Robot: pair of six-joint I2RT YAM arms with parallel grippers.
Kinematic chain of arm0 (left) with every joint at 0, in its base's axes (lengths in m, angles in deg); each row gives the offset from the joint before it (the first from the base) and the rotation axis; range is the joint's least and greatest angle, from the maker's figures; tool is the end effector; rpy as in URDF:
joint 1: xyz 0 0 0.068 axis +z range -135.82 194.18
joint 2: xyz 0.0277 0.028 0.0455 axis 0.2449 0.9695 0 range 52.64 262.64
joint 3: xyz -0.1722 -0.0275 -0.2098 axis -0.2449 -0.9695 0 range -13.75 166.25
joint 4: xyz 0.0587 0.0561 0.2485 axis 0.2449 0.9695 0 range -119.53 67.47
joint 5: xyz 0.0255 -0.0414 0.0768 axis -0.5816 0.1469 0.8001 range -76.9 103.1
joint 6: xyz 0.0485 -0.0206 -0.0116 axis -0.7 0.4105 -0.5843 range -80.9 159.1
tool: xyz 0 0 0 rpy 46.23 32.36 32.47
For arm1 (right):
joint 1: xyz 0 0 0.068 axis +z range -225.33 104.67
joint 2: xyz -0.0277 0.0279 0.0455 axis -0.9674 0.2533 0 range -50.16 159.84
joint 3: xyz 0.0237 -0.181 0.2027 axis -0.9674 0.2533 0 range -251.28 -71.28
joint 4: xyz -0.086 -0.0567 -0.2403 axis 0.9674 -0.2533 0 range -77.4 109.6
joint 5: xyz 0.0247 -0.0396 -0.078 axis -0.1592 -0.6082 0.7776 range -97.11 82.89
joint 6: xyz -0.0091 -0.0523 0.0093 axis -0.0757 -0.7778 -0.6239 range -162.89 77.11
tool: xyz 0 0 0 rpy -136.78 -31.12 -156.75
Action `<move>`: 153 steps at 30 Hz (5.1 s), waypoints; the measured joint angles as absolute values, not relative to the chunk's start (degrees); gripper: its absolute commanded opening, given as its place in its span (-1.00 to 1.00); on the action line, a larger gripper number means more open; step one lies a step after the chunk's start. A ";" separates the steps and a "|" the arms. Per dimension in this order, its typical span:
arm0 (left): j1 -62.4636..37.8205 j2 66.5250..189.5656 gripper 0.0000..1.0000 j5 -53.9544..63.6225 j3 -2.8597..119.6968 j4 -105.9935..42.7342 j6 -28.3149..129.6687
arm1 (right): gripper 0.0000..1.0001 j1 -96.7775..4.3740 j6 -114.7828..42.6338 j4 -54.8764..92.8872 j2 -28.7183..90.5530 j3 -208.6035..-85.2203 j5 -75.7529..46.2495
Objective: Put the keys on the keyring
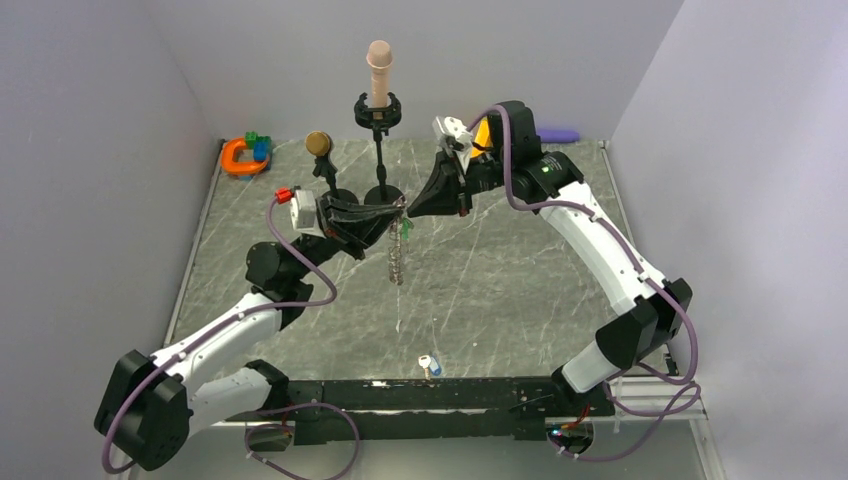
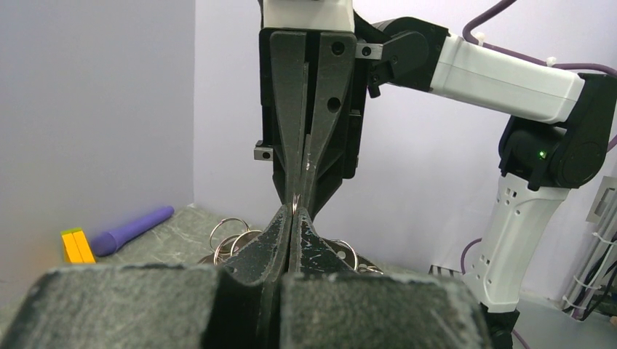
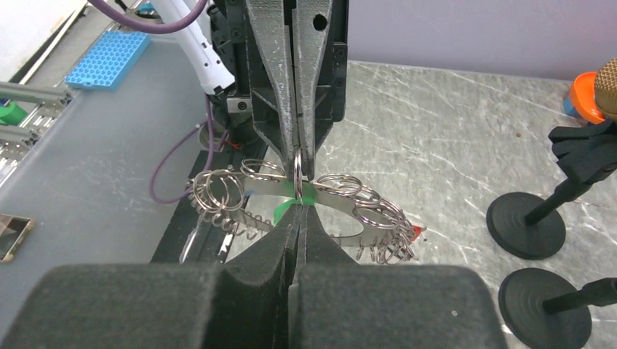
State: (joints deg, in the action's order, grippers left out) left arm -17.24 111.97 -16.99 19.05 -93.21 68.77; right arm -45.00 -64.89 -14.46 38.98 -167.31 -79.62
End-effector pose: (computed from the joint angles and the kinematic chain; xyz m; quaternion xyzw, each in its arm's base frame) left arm 0.1740 -0.1273 0.3481 0.2389 0.4262 -0.5390 0.6861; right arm 0.2655 0.1946 0.4277 -0.5801 0.4818 0.5338 0.3825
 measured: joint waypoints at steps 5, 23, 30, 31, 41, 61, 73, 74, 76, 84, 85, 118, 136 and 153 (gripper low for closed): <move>-17.24 114.07 -1.00 -16.55 19.72 -96.18 70.01 | -1.00 -44.76 -64.78 -13.85 38.54 -167.31 -78.77; -17.26 116.98 -1.00 -15.31 20.01 -101.05 71.78 | -0.43 -46.62 -58.59 -8.43 37.54 -164.44 -77.68; -17.13 116.73 -1.00 -15.50 20.01 -101.23 72.13 | -0.42 -47.76 -53.59 -2.20 35.75 -162.41 -78.35; -17.13 116.73 -1.00 -15.53 20.01 -101.32 72.35 | -0.42 -47.76 -52.39 -0.56 35.70 -162.06 -78.44; -17.13 116.76 -1.00 -15.53 20.01 -101.36 73.05 | -0.41 -47.23 -44.47 8.92 35.68 -159.37 -79.69; -17.13 117.30 -0.88 -15.96 20.25 -102.32 73.90 | -1.00 -45.66 -42.77 11.85 35.68 -159.02 -80.25; -15.54 106.22 0.07 -20.14 24.16 -79.98 68.79 | -1.00 -44.48 -69.61 -25.09 43.02 -179.31 -76.10; -15.14 104.74 0.08 -20.44 24.79 -77.23 67.96 | -1.00 -44.19 -72.04 -28.41 43.99 -181.45 -75.12; -14.38 102.24 0.09 -21.19 26.17 -71.33 65.66 | -1.00 -43.38 -76.97 -35.31 46.28 -186.19 -73.00; -13.48 101.61 0.08 -25.60 36.03 -45.54 54.93 | -1.00 -38.86 -93.26 -58.61 54.52 -202.06 -60.78; -13.44 102.33 0.08 -26.17 37.38 -42.80 53.60 | -1.00 -38.03 -94.44 -60.25 54.52 -202.06 -59.05; -19.71 111.62 -0.72 -26.02 43.24 -24.97 42.71 | -1.00 -34.10 -98.83 -66.31 54.52 -202.04 -49.39; -20.02 109.37 -1.00 -24.51 39.35 -27.53 43.26 | -0.74 -34.60 -96.43 -62.11 52.20 -195.15 -52.39; -20.04 104.63 -1.00 -21.82 33.03 -37.93 48.18 | 0.03 -40.67 -91.60 -54.70 48.64 -190.45 -61.24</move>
